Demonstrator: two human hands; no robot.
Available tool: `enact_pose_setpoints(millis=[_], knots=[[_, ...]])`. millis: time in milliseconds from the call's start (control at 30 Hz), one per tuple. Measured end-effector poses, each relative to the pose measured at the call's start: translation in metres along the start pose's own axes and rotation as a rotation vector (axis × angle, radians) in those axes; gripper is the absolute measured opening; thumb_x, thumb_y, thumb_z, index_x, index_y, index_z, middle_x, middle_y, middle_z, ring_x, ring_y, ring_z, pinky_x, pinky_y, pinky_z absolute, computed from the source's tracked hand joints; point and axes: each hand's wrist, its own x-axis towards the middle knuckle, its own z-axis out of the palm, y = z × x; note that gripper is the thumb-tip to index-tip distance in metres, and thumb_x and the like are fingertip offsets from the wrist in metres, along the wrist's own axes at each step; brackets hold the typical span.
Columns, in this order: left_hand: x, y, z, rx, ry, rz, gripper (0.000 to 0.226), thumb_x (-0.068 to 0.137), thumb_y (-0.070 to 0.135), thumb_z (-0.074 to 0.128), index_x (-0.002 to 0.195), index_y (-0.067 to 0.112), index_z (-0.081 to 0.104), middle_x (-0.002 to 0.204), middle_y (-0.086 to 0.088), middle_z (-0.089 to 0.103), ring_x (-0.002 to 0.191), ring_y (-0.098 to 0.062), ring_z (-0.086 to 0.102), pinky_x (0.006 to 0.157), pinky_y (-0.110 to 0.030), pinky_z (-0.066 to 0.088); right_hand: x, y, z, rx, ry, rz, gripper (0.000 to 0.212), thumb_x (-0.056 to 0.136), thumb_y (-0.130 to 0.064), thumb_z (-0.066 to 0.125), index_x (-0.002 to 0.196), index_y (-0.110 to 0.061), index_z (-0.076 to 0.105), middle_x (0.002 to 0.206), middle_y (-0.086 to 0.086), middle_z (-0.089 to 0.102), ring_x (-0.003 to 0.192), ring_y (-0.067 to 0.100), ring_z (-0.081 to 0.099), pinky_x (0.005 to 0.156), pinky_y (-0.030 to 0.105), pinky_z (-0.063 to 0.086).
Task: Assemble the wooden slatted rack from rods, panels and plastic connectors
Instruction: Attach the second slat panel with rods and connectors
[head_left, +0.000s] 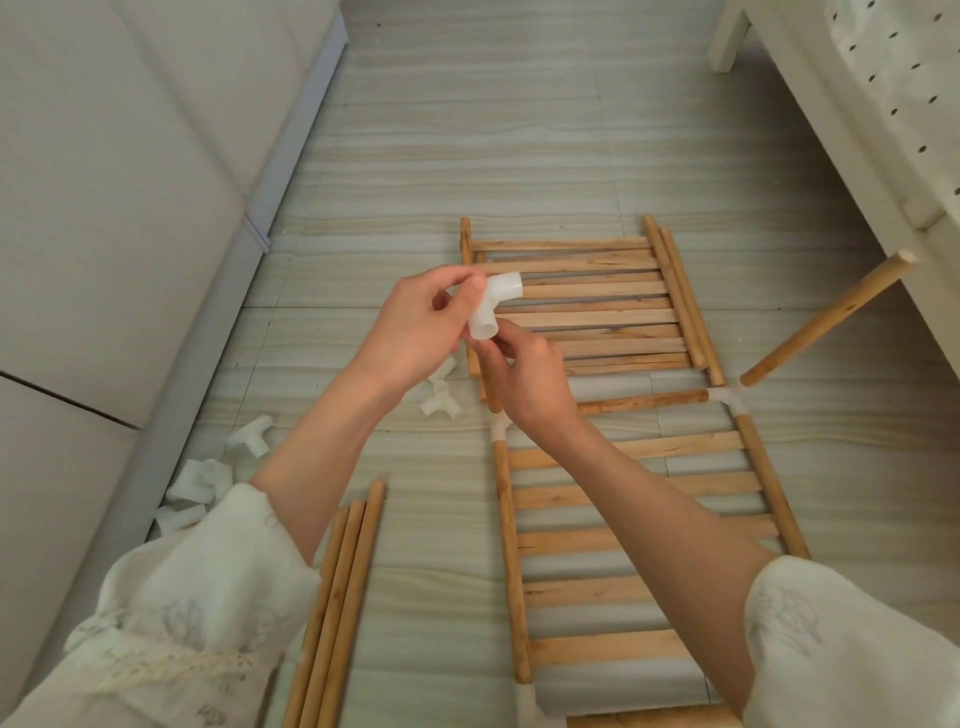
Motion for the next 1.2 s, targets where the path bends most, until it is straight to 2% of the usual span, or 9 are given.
enact_pose_setpoints(millis=[167,333,433,533,633,733,867,1033,1200], knots=[[-0.003,-0.012,-0.004,-0.01,0.037,0.006,0.024,0.102,0.021,0.034,0.112,0.023,0.055,0.066,0.005,0.055,0.048,-0.001,0.048,0.049,-0.011,0.037,0.001,0.001,-0.005,0.023,-0.03,0.018,0.025,0.096,-0.029,0.051,0.086,-0.007,0.059,0.062,-0.006,0.054,0.062,0.017,0.05,0.061,0.026,0.039],[-0.017,-0.07,-0.019,0.126,0.036,-0.196,0.027,0.1,0.01,0.035,0.113,0.013,0.058,0.073,0.002,0.058,0.058,-0.01,0.053,0.052,-0.016,0.039,0.0,0.0,-0.004,0.026,-0.047,0.044,0.02,0.096,-0.028,0.051,0.083,-0.014,0.058,0.061,-0.012,0.051,0.059,0.005,0.048,0.056,0.014,0.035],[-0.033,-0.109,-0.015,0.263,-0.058,-0.317,0.026,0.098,0.009,0.039,0.115,0.012,0.059,0.089,-0.004,0.061,0.081,-0.021,0.059,0.068,-0.025,0.042,-0.008,0.013,0.0,-0.066,-0.102,0.085,0.023,0.097,-0.025,0.05,0.108,-0.009,0.062,0.093,-0.001,0.068,0.089,0.018,0.062,0.071,0.021,0.041],[-0.045,-0.143,-0.004,0.389,-0.121,-0.378,0.03,0.097,0.009,0.042,0.123,0.01,0.057,0.114,-0.011,0.06,0.106,-0.026,0.056,0.081,-0.023,0.039,-0.023,0.037,0.006,-0.177,-0.175,0.134,0.041,0.099,-0.022,0.044,0.139,-0.018,0.043,0.133,0.002,0.056,0.121,0.022,0.051,0.092,0.029,0.04],[-0.045,-0.166,0.01,0.481,-0.225,-0.368,0.037,0.097,0.012,0.045,0.134,0.009,0.048,0.135,-0.015,0.047,0.121,-0.026,0.048,0.098,-0.024,0.034,-0.028,0.066,0.008,-0.341,-0.301,0.198,0.046,0.1,-0.017,0.039,0.145,-0.014,0.032,0.14,0.011,0.048,0.128,0.028,0.044,0.101,0.034,0.036],[-0.041,-0.183,0.023,0.673,-0.439,-0.36,0.06,0.096,0.023,0.049,0.149,0.015,0.022,0.155,-0.015,0.015,0.142,-0.03,0.017,0.115,-0.032,0.019,-0.019,0.09,0.006,-0.458,-0.39,0.249,0.048,0.1,-0.019,0.038,0.147,-0.01,0.028,0.148,0.013,0.035,0.137,0.029,0.031,0.109,0.037,0.028],[-0.049,-0.203,0.038,0.957,-0.654,-0.374,0.094,0.09,0.042,0.057,0.149,0.021,-0.013,0.155,-0.009,-0.024,0.144,-0.031,-0.016,0.118,-0.043,0.004,0.01,0.114,0.002,-0.607,-0.412,0.256,0.05,0.099,-0.019,0.04,0.146,-0.011,0.026,0.151,0.011,0.028,0.138,0.03,0.025,0.11,0.043,0.029],[-0.059,-0.21,0.047,1.075,-0.603,-0.309,0.106,0.083,0.042,0.065,0.149,0.019,-0.015,0.155,-0.012,-0.024,0.144,-0.033,-0.015,0.117,-0.042,0.001,0.043,0.129,0.004,-0.76,-0.43,0.194,0.052,0.097,-0.019,0.043,0.145,-0.013,0.025,0.15,0.01,0.028,0.138,0.029,0.022,0.11,0.046,0.028],[-0.058,-0.211,0.051,1.087,-0.576,-0.311,0.107,0.082,0.038,0.068,0.149,0.017,-0.012,0.155,-0.015,-0.021,0.144,-0.036,-0.012,0.118,-0.04,0.003,0.064,0.137,0.021,-0.913,-0.526,0.155,0.057,0.097,-0.024,0.042,0.148,-0.018,0.017,0.152,0.009,0.024,0.141,0.029,0.018,0.113,0.051,0.014]])
